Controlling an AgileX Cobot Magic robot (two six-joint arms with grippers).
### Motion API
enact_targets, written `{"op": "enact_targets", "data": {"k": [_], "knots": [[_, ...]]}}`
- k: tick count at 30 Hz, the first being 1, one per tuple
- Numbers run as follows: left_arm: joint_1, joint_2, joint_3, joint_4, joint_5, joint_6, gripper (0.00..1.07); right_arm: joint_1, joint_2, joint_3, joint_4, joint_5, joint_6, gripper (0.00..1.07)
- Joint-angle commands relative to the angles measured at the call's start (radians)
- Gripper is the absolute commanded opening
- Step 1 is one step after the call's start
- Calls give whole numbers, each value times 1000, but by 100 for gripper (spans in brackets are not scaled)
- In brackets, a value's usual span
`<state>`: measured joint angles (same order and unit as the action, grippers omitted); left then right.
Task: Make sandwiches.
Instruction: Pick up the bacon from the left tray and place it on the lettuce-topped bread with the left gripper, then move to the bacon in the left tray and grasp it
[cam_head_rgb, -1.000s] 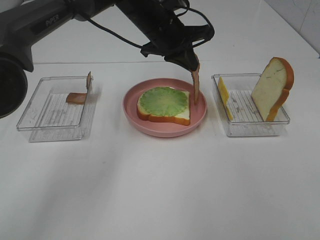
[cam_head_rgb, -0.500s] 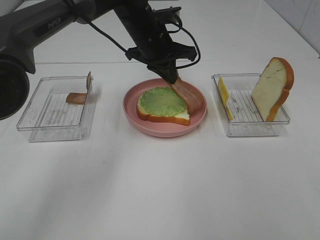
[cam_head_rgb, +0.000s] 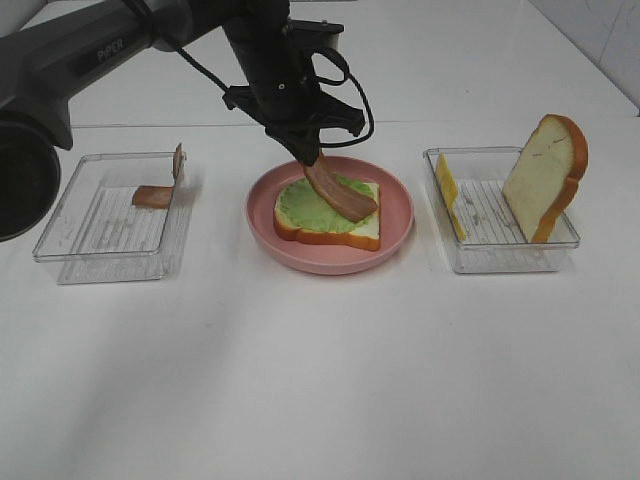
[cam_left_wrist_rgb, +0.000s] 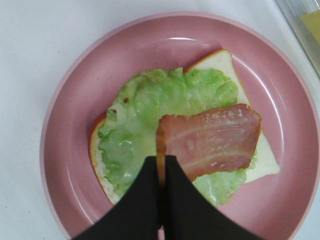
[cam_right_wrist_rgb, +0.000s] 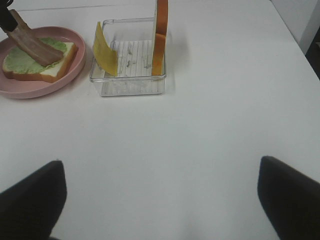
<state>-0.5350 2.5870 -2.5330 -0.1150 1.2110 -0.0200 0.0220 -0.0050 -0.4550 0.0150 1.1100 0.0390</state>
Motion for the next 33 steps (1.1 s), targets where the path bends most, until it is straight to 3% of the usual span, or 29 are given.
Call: {"op": "enact_targets", "data": {"k": [1, 6, 7, 8, 9, 10, 11, 12, 13, 14, 15, 22, 27, 33], "knots": [[-6, -2, -3, 3, 90, -11, 0, -4, -24, 3, 3, -11, -4, 98], [-6, -2, -3, 9, 97, -13, 8, -4, -24, 3, 3, -11, -4, 98], [-6, -2, -3, 31, 96, -33, 24, -4, -24, 3, 3, -11, -4, 98], [-6, -2, -3, 31, 96, -33, 24, -4, -24, 3, 3, -11, -4, 98], [-6, -2, -3, 45, 98, -49, 33, -4, -24, 3, 3, -11, -4, 98], [-6, -2, -3, 90, 107, -102, 60, -4, -24, 3, 3, -11, -4, 98], [-6, -2, -3, 90, 107, -102, 60, -4, -24, 3, 3, -11, -4, 98], [-6, -4, -4, 125, 106, -151, 80, -4, -24, 3, 3, -11, -4, 98], [-7, -9, -5, 138, 106, -169, 90, -4, -24, 3, 3, -11, -4, 98], [-7, -9, -5, 138, 106, -169, 90, -4, -24, 3, 3, -11, -4, 98], [-7, -23, -5, 151, 106, -174, 102, -4, -24, 3, 3, -11, -4, 98], [-7, -90, -4, 151, 107, -162, 102, -4, -24, 3, 3, -11, -4, 98], [-3, -163, -1, 149, 107, -105, 101, -4, -24, 3, 3, -11, -4, 98], [55, -266, 111, 146, 107, -96, 100, -4, -24, 3, 3, -11, -4, 98]]}}
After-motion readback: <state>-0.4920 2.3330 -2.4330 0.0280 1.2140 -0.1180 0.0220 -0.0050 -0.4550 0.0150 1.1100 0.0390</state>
